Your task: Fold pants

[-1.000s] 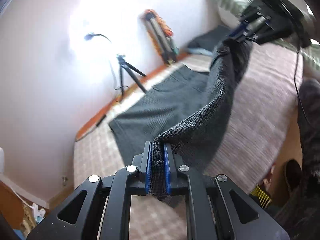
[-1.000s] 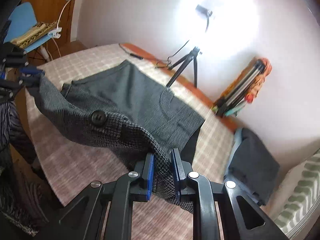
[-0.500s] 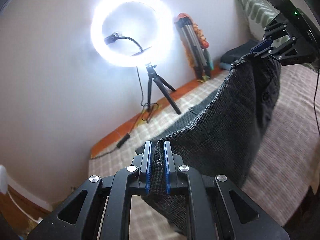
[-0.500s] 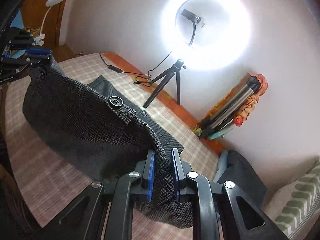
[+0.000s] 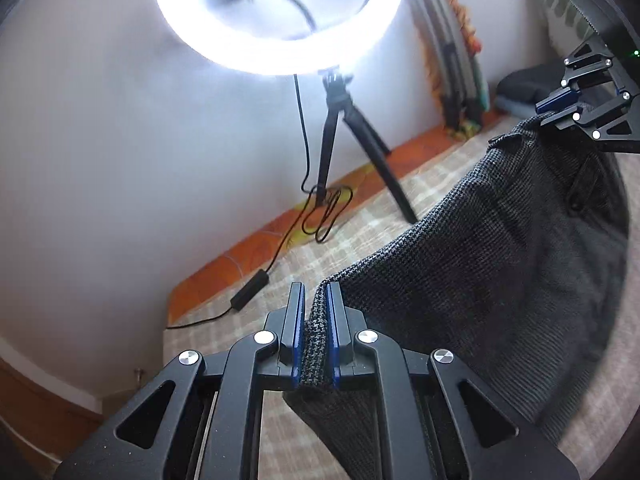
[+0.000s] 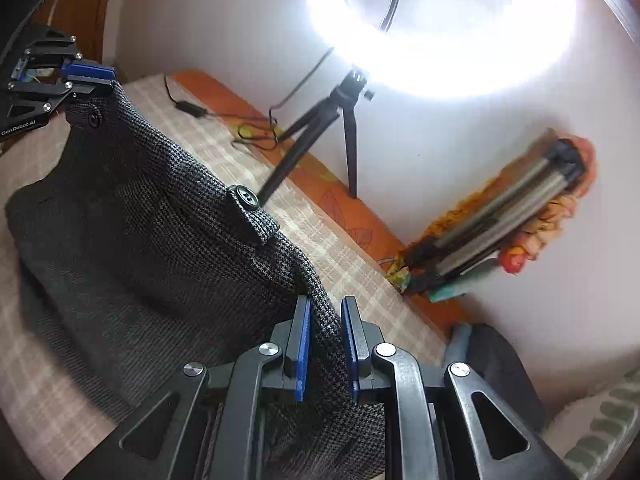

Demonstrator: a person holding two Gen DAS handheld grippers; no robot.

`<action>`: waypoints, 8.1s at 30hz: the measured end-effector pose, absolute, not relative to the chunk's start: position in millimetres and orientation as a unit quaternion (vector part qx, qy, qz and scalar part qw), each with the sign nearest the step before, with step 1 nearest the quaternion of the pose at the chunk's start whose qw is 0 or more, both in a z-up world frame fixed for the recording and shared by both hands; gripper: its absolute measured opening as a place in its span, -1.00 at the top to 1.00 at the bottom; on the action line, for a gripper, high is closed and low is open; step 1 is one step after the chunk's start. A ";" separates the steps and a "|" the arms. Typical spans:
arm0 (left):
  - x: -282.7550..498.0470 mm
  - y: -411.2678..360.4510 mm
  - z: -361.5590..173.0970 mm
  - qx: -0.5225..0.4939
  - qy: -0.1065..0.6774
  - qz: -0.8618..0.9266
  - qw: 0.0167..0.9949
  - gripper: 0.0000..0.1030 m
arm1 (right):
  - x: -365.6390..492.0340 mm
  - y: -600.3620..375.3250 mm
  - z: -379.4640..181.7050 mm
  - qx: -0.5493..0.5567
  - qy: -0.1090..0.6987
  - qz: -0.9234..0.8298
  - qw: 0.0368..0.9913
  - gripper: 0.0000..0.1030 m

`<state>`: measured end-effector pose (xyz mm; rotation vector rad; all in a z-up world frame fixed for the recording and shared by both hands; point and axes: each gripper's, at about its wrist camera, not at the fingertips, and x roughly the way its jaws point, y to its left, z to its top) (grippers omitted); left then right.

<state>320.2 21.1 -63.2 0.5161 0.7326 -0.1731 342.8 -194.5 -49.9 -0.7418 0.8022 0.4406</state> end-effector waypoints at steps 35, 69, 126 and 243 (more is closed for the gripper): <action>275.7 74.3 -93.6 0.122 0.458 -0.094 0.876 0.15 | 287.4 -317.5 -101.6 -0.074 0.479 0.152 0.861 -0.57; 258.6 -77.6 -142.3 0.246 0.416 -0.138 0.865 0.10 | 257.0 -355.3 -169.1 0.268 0.452 0.105 0.844 0.05; 249.2 61.8 -77.9 0.053 0.411 -0.006 0.910 0.11 | 255.3 -284.2 -73.2 0.112 0.357 0.143 0.916 0.76; 319.6 138.1 -171.1 -0.365 0.554 -0.202 0.720 -0.34 | 349.6 -150.0 -197.3 0.199 0.537 0.449 0.687 -0.19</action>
